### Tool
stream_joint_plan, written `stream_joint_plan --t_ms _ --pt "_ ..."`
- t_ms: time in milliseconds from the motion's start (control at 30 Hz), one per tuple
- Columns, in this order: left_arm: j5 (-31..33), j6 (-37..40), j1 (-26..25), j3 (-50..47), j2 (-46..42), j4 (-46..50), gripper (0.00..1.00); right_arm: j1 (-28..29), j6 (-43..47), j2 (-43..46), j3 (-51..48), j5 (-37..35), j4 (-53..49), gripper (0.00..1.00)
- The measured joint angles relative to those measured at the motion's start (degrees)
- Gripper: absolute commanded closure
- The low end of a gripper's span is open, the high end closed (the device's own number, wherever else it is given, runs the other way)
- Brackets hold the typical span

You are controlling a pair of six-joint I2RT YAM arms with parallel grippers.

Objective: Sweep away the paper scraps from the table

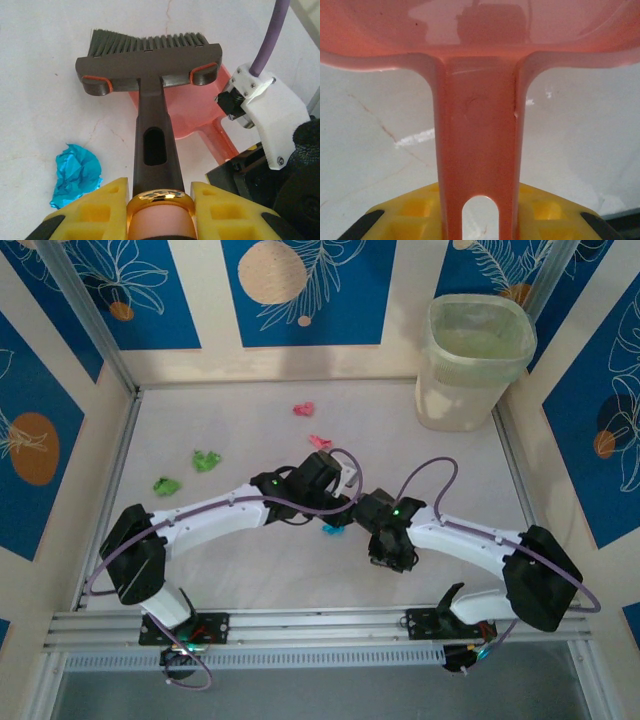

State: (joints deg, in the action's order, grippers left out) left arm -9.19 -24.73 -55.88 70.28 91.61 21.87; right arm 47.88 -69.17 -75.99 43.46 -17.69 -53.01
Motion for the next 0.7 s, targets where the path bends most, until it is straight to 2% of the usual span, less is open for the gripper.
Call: stream_joint_plan --t_ms 433,700 --pt "2.64 1.55 0.0 -4.37 -3.89 4.9 1.0 7.08 -0.94 -7.32 3.04 -15.08 -1.77 1.0" --pt "4.74 1.27 0.02 -7.06 -7.98 3.52 1.0 8.92 1.42 -8.07 3.58 -18.53 0.39 1.0"
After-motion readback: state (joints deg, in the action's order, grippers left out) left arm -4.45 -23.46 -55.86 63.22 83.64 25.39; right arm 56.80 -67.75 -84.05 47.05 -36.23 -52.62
